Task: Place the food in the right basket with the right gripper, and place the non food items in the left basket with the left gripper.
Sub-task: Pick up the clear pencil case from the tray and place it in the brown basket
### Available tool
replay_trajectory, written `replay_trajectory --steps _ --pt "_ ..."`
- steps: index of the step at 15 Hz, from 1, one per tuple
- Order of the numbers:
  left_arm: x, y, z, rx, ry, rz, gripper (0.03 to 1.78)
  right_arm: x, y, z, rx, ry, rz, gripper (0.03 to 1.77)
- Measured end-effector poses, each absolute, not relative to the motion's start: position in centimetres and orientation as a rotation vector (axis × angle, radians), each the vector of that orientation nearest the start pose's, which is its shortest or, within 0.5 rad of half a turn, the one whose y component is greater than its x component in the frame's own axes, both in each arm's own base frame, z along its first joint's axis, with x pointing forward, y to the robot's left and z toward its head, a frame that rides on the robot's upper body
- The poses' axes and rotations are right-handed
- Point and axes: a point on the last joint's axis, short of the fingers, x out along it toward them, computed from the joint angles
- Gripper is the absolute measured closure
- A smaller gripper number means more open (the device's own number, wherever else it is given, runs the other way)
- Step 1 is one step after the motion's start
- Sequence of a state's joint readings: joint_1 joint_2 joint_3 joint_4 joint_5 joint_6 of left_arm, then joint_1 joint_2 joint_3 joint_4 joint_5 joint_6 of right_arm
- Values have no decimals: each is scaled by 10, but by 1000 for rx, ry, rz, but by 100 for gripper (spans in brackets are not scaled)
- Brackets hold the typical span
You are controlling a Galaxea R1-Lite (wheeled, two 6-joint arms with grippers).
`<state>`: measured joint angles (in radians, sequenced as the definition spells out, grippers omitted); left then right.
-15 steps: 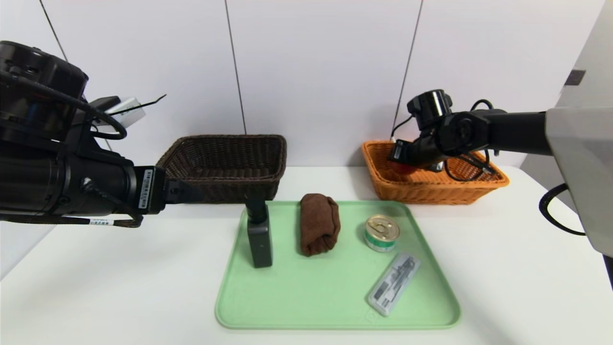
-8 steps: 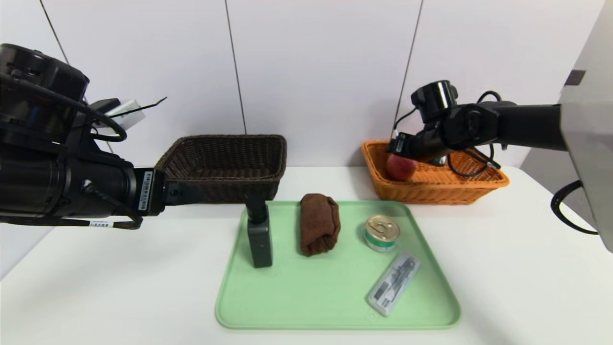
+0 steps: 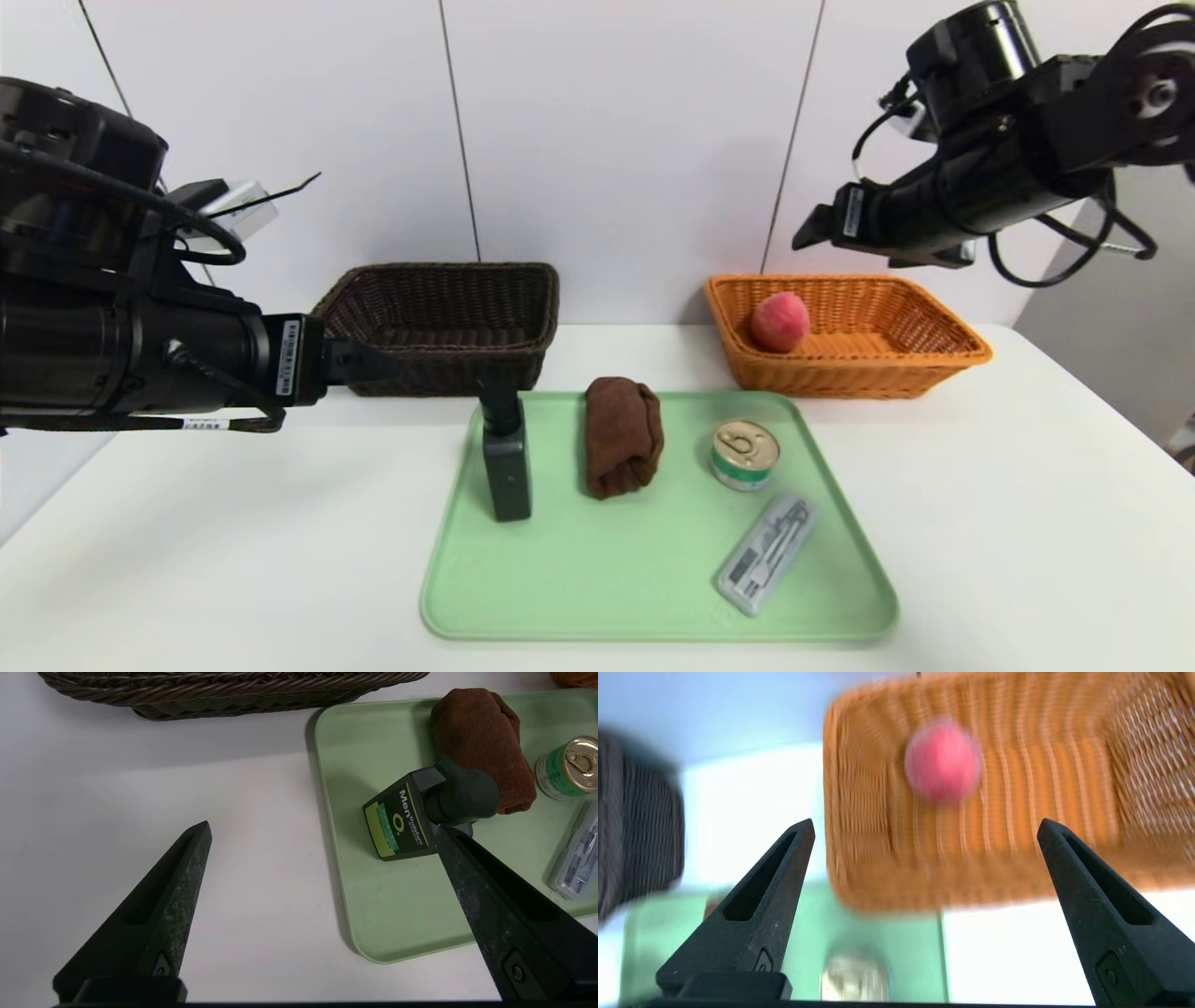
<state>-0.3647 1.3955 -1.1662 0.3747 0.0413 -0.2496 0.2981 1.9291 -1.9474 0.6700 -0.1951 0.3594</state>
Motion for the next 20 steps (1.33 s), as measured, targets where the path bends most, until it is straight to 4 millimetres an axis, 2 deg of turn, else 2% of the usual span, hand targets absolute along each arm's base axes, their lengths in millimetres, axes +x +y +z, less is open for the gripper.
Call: replay_trajectory --steps 3,6,9,12,15,20 --pt "197 -80 271 -105 663 -256 12 308 92 311 251 736 -81 13" --pt "187 -81 272 -102 683 -266 12 281 91 313 323 861 -135 12" --pt "179 -79 275 -99 683 -277 12 257 97 310 392 1017 -135 11" --pt "171 -77 277 -100 676 -284 12 239 114 306 445 1136 -133 11" --pt "159 -74 274 -96 679 -298 12 232 137 294 480 1268 -119 11" --pt "140 -66 270 -103 668 -305 12 249 166 261 478 1413 -183 11"
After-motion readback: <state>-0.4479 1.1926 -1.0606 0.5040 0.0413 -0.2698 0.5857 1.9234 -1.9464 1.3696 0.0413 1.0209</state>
